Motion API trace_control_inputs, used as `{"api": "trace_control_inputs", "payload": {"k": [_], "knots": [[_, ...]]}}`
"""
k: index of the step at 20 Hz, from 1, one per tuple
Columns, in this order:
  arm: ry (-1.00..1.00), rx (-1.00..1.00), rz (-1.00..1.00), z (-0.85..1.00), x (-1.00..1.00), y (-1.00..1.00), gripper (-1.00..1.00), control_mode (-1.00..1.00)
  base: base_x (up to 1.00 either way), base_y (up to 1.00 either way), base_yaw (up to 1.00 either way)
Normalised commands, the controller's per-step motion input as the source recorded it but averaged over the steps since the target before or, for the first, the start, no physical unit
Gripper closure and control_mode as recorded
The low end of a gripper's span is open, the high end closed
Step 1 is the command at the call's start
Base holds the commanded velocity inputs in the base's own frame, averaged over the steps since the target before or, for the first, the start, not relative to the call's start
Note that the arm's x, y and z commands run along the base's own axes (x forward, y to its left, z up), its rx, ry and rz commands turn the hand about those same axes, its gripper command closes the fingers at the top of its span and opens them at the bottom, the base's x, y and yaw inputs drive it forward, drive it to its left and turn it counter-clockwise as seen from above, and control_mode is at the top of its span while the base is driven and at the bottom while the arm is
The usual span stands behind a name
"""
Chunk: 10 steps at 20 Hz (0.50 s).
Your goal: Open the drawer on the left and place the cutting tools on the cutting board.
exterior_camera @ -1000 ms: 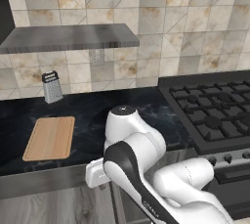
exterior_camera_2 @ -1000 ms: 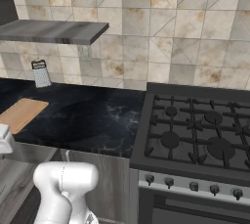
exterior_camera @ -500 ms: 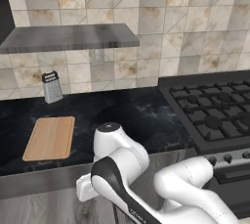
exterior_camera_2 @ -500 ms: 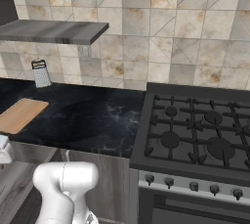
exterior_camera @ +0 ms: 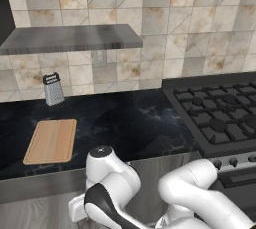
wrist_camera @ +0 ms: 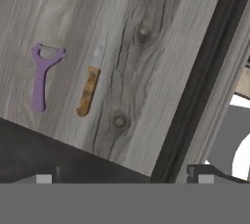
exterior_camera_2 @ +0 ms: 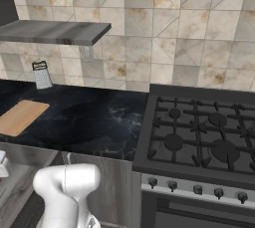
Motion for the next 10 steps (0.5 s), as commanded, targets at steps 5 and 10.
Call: {"api": "trace_control_inputs", "payload": {"k": [5,10], "knots": [[-0.21,0.00,0.00,-0.34,0.00,0.28,-1.00,-1.00,0.00,0.00,0.00],[-0.08,0.00,0.00,-0.28,0.06,0.23,-1.00,-1.00,0.00,0.00,0.00]]}}
